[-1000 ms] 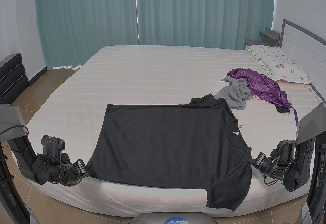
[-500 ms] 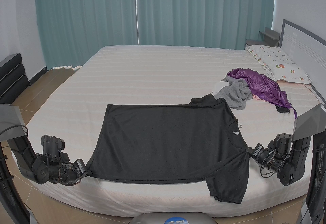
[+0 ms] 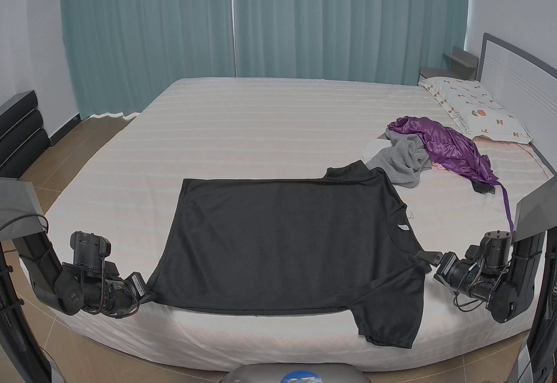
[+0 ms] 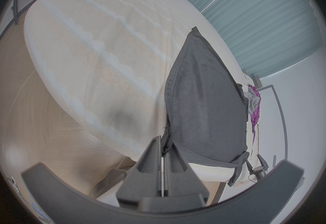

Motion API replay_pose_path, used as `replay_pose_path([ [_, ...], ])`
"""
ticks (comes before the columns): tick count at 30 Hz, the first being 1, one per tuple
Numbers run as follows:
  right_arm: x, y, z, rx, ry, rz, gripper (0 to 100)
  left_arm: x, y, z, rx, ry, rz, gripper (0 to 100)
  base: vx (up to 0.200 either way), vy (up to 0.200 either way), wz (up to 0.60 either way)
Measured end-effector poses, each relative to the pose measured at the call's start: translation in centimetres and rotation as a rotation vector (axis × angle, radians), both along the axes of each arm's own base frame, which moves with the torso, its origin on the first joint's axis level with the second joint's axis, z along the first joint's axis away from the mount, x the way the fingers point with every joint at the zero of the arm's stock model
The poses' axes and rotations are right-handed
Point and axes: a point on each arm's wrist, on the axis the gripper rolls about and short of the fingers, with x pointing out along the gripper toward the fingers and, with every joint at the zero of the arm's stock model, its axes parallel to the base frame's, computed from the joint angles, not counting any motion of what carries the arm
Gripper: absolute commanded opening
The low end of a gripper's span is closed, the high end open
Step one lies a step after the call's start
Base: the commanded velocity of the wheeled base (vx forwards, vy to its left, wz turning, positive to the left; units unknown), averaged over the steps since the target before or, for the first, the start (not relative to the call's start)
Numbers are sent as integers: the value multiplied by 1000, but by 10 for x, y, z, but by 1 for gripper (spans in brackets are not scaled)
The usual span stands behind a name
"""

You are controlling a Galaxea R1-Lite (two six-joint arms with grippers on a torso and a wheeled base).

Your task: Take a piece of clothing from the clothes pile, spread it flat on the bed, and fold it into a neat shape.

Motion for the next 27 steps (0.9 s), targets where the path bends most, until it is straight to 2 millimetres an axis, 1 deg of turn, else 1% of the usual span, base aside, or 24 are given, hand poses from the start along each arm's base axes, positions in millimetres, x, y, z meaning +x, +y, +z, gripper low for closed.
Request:
replay_pose_path([
  [4, -22, 0, 3, -49, 27, 99, 100, 0, 0, 0, 0, 0, 0, 0, 0, 0, 0],
  [6, -32, 1, 4, -35, 48, 161, 100, 0, 0, 0, 1, 0, 1, 0, 0, 0, 0],
  [10, -42, 5, 3, -19, 74, 230, 100, 0, 1, 0, 0, -2, 5, 0, 0, 0, 0],
  [19, -47, 13, -8, -16, 132, 279, 100, 1, 2, 1, 0, -3, 8, 0, 0, 0, 0],
  [27, -40, 18, -16, -13, 142, 288, 100, 1, 2, 1, 1, -5, 8, 0, 0, 0, 0],
])
